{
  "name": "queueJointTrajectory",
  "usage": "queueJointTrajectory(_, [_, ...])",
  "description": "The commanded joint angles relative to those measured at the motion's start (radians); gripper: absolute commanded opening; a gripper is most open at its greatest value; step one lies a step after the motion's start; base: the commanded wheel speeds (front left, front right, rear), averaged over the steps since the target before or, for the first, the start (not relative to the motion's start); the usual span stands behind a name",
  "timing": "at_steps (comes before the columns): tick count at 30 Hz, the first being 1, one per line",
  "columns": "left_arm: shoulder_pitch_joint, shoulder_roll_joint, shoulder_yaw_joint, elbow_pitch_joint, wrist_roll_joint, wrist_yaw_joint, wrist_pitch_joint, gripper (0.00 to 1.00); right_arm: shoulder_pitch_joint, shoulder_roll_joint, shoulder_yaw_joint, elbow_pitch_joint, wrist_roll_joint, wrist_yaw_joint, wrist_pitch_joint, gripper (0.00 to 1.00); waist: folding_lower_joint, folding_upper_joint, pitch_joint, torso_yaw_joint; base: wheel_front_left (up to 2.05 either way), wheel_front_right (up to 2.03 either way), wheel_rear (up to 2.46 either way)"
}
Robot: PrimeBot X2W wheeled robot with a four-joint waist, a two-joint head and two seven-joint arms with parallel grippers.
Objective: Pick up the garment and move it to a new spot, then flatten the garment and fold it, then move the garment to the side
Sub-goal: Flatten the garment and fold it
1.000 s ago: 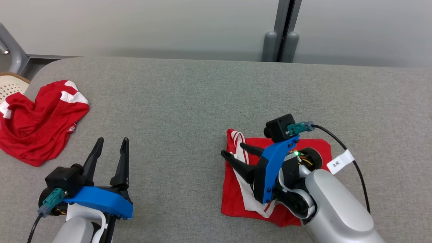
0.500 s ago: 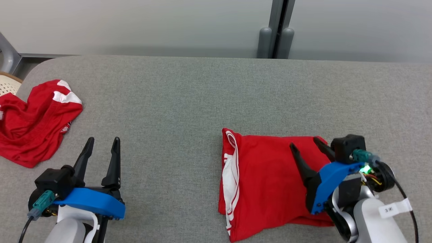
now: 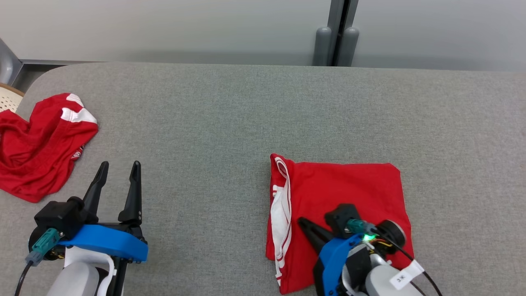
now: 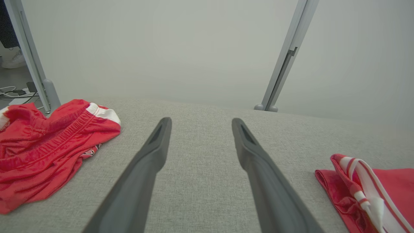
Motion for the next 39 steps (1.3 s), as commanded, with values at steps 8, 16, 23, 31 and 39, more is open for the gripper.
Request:
queueJointTrajectory(8, [-0.016, 0.005, 0.000, -0.005, -0.007, 0.000, -0.004, 1.00, -0.118, -0.002, 0.267, 0.099, 0.162, 0.001, 0.018, 0.00, 0.0000, 0.0000, 0.004, 0.032, 0.00, 0.00, 0.00])
queueJointTrajectory(16, [-0.004, 0.014, 0.001, -0.008, -0.007, 0.007, -0.006, 1.00, -0.168, -0.002, 0.361, 0.078, 0.387, 0.001, -0.046, 0.00, 0.0000, 0.0000, 0.009, 0.043, 0.00, 0.00, 0.00])
queueJointTrajectory(23, [0.014, 0.011, 0.007, -0.011, -0.013, 0.016, -0.014, 1.00, -0.188, -0.002, 0.246, 0.031, 0.425, 0.001, -0.230, 1.00, 0.0000, 0.0000, -0.009, 0.009, 0.00, 0.00, 0.00])
queueJointTrajectory(31, [0.069, 0.001, 0.017, -0.035, -0.015, 0.045, -0.019, 1.00, -0.065, -0.002, -0.056, -0.052, 0.226, 0.001, -0.296, 1.00, 0.0000, 0.0000, -0.056, -0.049, 0.00, 0.00, 0.00])
queueJointTrajectory(39, [0.110, -0.009, 0.013, -0.059, -0.014, 0.062, -0.022, 1.00, 0.115, -0.001, -0.362, -0.249, 0.054, 0.001, -0.207, 1.00, 0.0000, 0.0000, -0.084, -0.091, 0.00, 0.00, 0.00])
